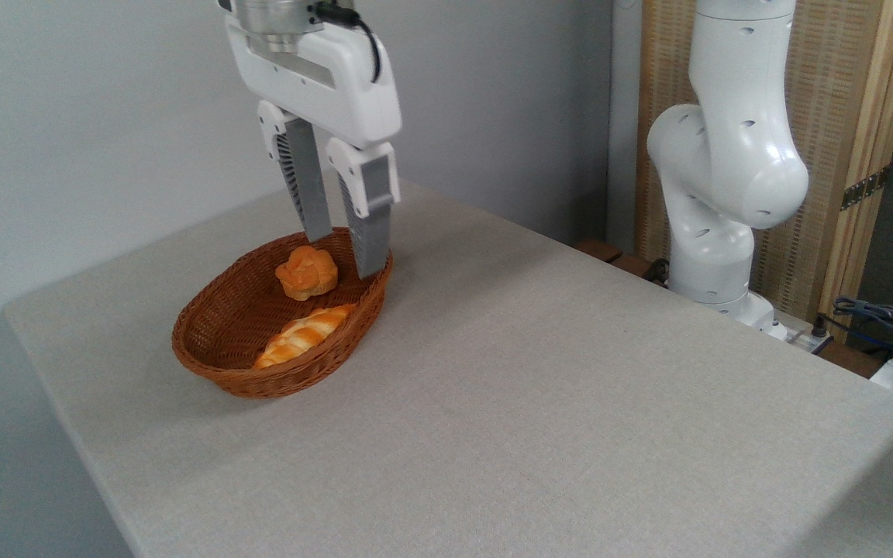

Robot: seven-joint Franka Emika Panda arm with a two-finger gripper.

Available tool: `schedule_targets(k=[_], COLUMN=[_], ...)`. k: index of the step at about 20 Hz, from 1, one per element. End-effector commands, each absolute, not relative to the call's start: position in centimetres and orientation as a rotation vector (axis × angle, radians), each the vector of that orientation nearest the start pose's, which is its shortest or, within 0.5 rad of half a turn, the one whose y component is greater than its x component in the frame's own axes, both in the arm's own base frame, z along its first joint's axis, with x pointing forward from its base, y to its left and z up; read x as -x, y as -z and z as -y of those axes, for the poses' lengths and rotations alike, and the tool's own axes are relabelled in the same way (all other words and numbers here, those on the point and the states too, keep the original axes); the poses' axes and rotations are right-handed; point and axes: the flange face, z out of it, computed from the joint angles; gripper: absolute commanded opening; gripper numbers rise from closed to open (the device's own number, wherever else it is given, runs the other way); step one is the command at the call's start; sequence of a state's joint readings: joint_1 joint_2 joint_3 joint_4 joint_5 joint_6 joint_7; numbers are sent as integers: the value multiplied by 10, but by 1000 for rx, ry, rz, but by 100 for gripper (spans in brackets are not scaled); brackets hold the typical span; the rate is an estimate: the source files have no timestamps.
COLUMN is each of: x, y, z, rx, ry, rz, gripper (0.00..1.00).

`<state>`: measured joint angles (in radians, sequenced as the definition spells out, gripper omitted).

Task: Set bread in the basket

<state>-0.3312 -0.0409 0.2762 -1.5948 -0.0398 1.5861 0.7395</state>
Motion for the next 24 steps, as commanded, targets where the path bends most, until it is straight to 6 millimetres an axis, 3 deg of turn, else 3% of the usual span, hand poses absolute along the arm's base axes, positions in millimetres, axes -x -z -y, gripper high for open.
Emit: schedule_targets(k=[1, 16, 24], x=[-545, -548, -548], y=[-638, -633, -634], z=[36, 21, 25], rx=[2932, 2948, 2944], ry=[44, 33, 35], rz=[-1227, -1191, -1200], gripper=[100, 100, 100])
